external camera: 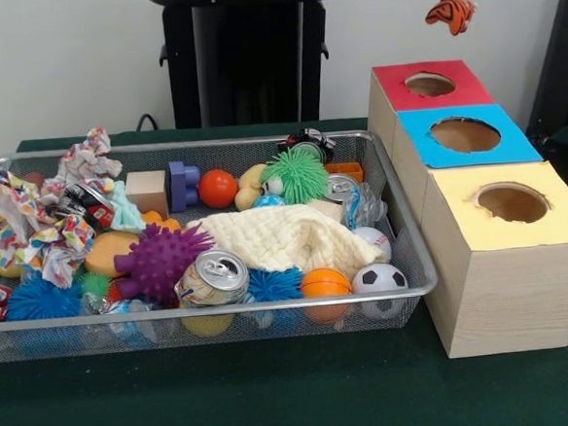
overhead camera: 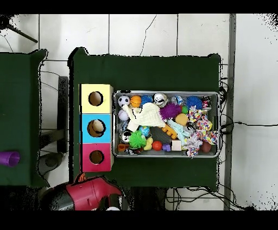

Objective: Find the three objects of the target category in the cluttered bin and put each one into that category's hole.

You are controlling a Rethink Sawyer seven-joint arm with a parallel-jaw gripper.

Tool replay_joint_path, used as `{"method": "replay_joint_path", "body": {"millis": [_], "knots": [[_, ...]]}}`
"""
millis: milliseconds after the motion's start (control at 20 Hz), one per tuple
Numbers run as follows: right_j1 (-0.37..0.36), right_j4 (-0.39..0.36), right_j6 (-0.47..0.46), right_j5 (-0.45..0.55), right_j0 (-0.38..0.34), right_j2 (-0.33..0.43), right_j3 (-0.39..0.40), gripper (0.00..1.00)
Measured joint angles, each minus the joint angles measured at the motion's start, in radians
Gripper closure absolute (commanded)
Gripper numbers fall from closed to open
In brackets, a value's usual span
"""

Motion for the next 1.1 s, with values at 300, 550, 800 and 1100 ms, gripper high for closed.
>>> {"method": "replay_joint_path", "body": {"millis": [300, 550, 800, 1100], "knots": [[0.050, -0.031, 0.000, 0.000, -0.016, 0.000, -0.024, 1.00], [0.096, -0.060, 0.000, 0.000, -0.040, 0.002, -0.062, 1.00], [0.120, -0.062, 0.000, 0.000, -0.050, 0.003, -0.096, 1.00], [0.139, -0.065, 0.000, 0.020, -0.049, 0.003, -0.138, 1.00]]}}
